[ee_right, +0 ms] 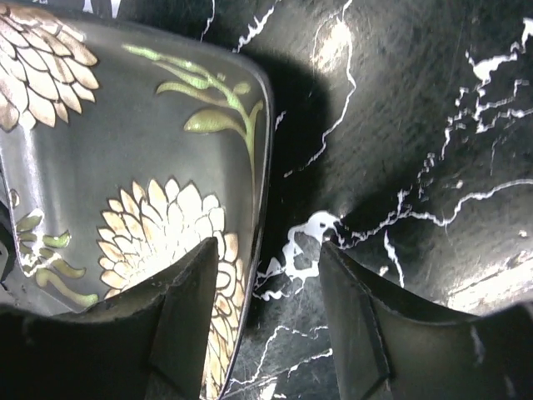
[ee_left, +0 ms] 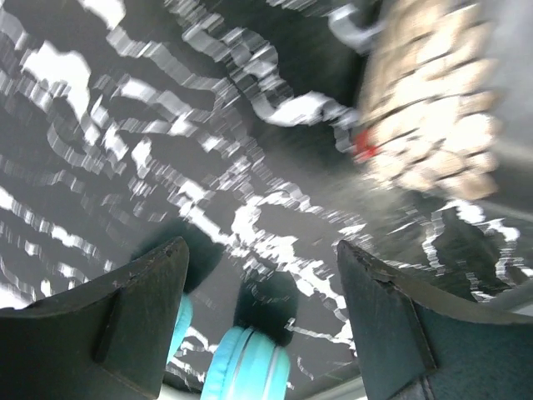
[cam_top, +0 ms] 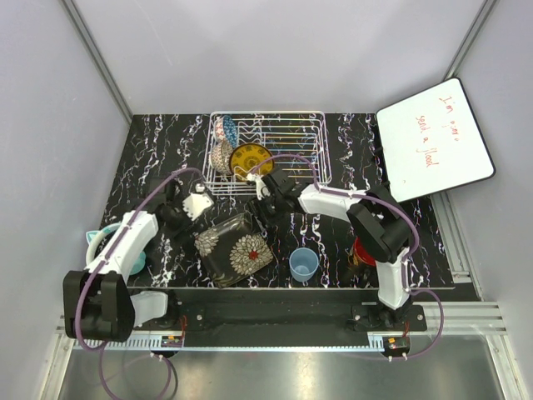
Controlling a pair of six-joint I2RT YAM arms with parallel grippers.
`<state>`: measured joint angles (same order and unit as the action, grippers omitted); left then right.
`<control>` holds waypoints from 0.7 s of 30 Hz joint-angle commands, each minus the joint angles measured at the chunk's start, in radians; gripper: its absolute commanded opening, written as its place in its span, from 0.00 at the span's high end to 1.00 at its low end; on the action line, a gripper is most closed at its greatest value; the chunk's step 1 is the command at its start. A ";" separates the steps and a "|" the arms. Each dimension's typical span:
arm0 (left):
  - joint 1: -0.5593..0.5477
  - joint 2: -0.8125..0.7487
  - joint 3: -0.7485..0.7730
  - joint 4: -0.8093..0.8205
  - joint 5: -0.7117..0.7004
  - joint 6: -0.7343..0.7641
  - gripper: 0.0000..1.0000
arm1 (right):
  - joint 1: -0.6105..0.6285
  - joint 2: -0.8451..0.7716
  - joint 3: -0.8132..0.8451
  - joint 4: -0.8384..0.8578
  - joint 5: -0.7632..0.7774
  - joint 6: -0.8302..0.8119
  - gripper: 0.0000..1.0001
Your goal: Load the mixed dishes into the dish rack
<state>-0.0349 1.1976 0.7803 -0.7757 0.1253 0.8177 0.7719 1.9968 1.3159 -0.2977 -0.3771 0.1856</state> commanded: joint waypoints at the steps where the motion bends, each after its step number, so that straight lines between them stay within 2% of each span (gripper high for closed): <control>1: -0.124 -0.021 -0.021 -0.022 -0.013 -0.046 0.25 | 0.003 -0.081 -0.044 0.000 0.006 0.012 0.41; 6: -0.235 -0.027 -0.079 -0.030 -0.052 -0.084 0.25 | 0.003 -0.079 -0.081 0.014 -0.040 0.026 0.41; 11: -0.298 -0.030 -0.119 -0.024 -0.067 -0.118 0.25 | 0.003 -0.058 -0.084 0.042 -0.072 0.049 0.43; 16: -0.335 0.005 -0.119 0.012 -0.069 -0.155 0.26 | 0.003 -0.038 -0.083 0.057 -0.101 0.066 0.45; 21: -0.368 0.059 -0.110 0.055 -0.064 -0.184 0.27 | 0.003 -0.027 -0.089 0.069 -0.151 0.071 0.53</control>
<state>-0.3836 1.2186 0.6598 -0.7822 0.0685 0.6735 0.7723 1.9621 1.2324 -0.2649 -0.4675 0.2405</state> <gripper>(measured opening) 0.739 0.499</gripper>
